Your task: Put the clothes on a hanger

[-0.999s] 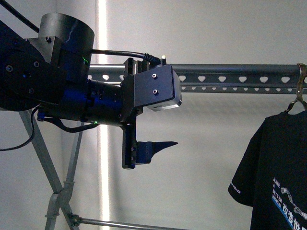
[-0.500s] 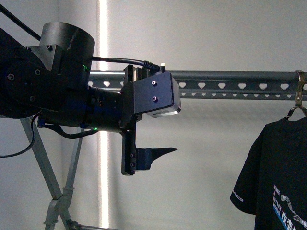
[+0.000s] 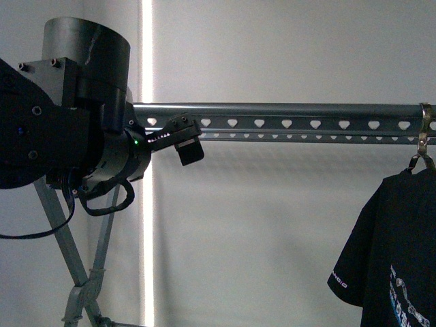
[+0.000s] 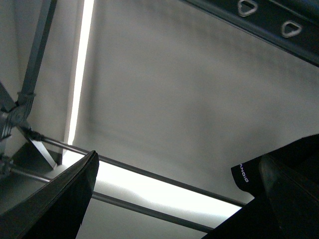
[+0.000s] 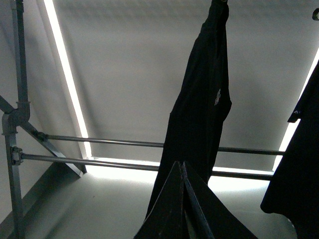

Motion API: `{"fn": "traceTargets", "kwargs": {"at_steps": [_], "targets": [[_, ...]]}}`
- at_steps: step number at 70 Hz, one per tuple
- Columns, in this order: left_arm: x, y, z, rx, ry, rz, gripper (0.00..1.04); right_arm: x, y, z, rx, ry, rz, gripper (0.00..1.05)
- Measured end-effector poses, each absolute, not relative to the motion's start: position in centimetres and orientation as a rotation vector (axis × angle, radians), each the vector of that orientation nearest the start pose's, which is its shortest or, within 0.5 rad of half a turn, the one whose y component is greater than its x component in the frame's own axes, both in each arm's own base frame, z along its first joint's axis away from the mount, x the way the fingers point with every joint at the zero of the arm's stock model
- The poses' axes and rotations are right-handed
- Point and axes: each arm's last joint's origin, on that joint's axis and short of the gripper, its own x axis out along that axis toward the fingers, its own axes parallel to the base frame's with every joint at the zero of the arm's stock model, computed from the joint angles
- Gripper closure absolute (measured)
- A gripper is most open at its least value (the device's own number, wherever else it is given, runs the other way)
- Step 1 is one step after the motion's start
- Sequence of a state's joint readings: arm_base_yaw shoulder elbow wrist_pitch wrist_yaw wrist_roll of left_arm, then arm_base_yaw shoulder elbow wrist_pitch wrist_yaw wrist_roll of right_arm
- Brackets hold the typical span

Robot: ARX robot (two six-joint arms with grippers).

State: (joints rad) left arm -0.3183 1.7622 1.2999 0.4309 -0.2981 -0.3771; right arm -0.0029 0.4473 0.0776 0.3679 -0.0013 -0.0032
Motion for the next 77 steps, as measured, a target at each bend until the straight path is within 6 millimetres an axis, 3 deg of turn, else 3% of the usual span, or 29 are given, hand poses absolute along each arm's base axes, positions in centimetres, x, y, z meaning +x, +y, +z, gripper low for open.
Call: {"fn": "traceTargets", "kwargs": {"at_steps": [5, 11, 19, 29, 40, 53, 77], "targets": [[39.2, -12.0, 30.1, -0.383, 0.034, 0.013, 0.07, 12.6, 0.0, 18.2, -0.003, 0.001, -0.002, 1.02], [37.5, -10.8, 29.5, -0.245, 0.000, -0.022, 0.23, 12.3, 0.0, 18.0, -0.003, 0.001, -0.002, 1.02], [33.3, -8.0, 27.7, -0.085, -0.031, -0.017, 0.46, 12.0, 0.0, 17.6, -0.003, 0.004, -0.002, 1.02], [29.3, -5.3, 24.8, -0.029, -0.016, 0.002, 0.73, 11.6, 0.0, 16.8, -0.004, -0.006, -0.002, 1.02], [26.0, -3.7, 22.2, -0.013, 0.009, -0.006, 1.01, 11.3, 0.0, 16.9, -0.003, -0.010, -0.002, 1.02], [22.1, -2.2, 20.3, -0.006, 0.010, -0.003, 1.01, 10.9, 0.0, 16.8, -0.003, -0.010, -0.001, 1.02], [17.4, -0.1, 18.3, -0.004, 0.007, -0.001, 1.01, 9.8, 0.0, 16.5, -0.003, -0.003, -0.001, 1.02]]}}
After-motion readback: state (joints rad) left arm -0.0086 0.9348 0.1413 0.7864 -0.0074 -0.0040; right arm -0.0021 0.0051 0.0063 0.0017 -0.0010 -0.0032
